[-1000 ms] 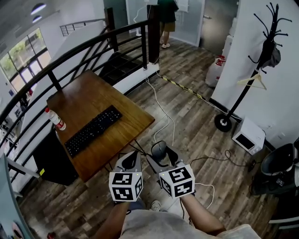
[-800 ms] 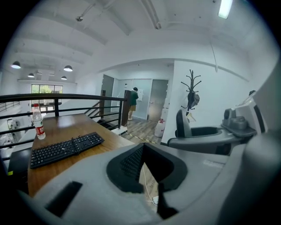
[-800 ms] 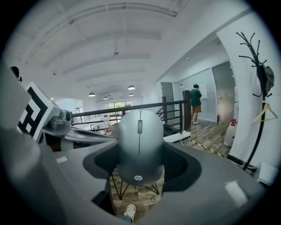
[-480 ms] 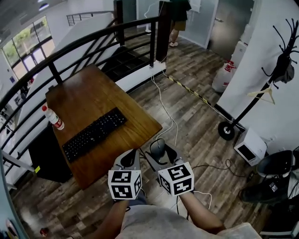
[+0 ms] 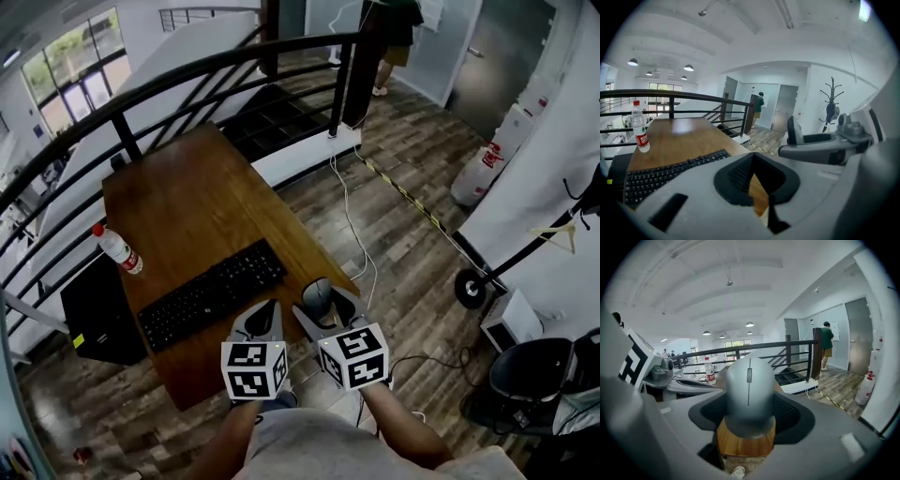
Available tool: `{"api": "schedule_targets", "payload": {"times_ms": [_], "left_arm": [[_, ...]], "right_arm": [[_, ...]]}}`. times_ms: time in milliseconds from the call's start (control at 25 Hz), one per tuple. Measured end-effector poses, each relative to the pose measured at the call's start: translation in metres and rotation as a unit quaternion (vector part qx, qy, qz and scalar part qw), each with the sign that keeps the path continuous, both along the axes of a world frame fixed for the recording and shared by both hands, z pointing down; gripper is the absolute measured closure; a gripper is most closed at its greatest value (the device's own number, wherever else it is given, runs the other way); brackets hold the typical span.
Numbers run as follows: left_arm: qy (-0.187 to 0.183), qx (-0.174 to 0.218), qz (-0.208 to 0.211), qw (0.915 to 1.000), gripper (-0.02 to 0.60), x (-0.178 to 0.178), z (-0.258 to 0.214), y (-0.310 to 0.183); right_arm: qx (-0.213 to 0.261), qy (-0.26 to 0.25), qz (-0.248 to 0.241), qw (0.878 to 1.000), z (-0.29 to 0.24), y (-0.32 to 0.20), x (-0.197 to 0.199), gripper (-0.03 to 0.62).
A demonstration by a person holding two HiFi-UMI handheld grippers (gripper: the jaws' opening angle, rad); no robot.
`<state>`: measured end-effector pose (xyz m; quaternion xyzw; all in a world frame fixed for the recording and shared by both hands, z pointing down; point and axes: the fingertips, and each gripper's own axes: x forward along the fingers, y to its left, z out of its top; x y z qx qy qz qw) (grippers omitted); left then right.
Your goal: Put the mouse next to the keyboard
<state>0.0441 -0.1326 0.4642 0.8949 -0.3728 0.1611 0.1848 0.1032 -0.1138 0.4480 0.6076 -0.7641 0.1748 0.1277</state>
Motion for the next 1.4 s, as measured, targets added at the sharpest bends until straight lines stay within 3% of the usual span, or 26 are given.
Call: {"api": "schedule_targets", "payload": {"times_ms": [320, 640, 1400], "left_arm": [[-0.003, -0.021, -0.031, 0.9993, 0.588, -0.024, 0.015, -0.063], [-0.003, -0.016, -0.058, 0.9982, 0.588, -0.038, 0.024, -0.09], [-0.012, -0.037, -0.159, 0.9865, 0.588, -0.018, 0.053, -0.142]], "right_arm": [[-0.034, 0.009, -0.022, 0.999, 0.02, -0.073, -0.015, 0.293], [-0.067, 0.027, -0.021, 0.997, 0.045, -0.104, -0.004, 0.293], [-0.137, 0.036, -0.101, 0.985, 0.107, -0.165, 0.036, 0.293]]}}
